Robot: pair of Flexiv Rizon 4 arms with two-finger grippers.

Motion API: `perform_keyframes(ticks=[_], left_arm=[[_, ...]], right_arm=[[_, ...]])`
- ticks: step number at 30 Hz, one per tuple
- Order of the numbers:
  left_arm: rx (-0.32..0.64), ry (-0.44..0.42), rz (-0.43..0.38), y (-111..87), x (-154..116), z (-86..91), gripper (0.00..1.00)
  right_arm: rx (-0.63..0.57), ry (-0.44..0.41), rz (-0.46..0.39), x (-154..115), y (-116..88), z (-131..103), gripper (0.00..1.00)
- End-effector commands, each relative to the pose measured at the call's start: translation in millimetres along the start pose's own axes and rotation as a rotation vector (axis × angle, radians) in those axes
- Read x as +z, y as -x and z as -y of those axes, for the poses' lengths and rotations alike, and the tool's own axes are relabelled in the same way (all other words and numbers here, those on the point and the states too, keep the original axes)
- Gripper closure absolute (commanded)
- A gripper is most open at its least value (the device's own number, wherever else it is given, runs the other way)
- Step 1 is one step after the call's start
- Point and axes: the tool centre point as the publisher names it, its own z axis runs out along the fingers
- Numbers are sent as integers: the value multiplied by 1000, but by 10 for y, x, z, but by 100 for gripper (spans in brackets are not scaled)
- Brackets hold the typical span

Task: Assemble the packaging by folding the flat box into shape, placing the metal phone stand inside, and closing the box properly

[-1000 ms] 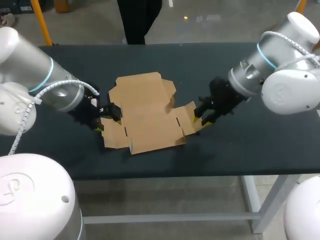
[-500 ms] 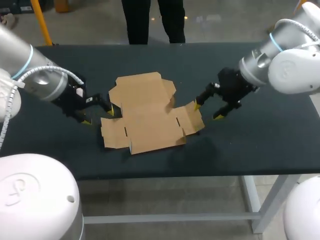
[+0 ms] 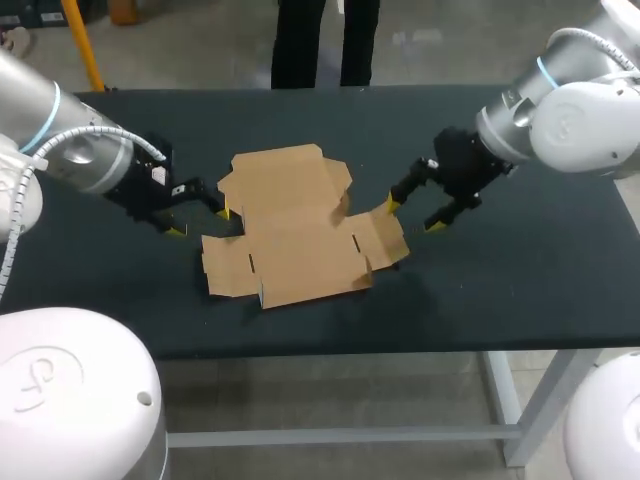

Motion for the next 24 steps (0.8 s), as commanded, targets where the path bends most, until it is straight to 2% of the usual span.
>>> perform_keyframes(ticks=[1, 7, 16, 18, 22, 24], left_arm=[[12, -1, -1, -26, -74, 76, 0], [21, 0, -9, -28, -98, 234, 0], [17, 36, -74, 124, -59, 533, 0], [20, 42, -82, 152, -58, 568, 0], [19, 46, -91, 195, -50, 631, 0], [21, 53, -95, 206, -41, 654, 0]], right_arm=[[-21, -35, -17, -50, -20, -221, 0], [-53, -79, -90, -84, 21, -581, 0], [-90, -139, -143, 145, 42, -1042, 0], [-105, -149, -151, 192, 15, -1098, 8], [-128, -153, -161, 257, -15, -1223, 15], [-138, -150, -160, 296, -25, -1274, 24]])
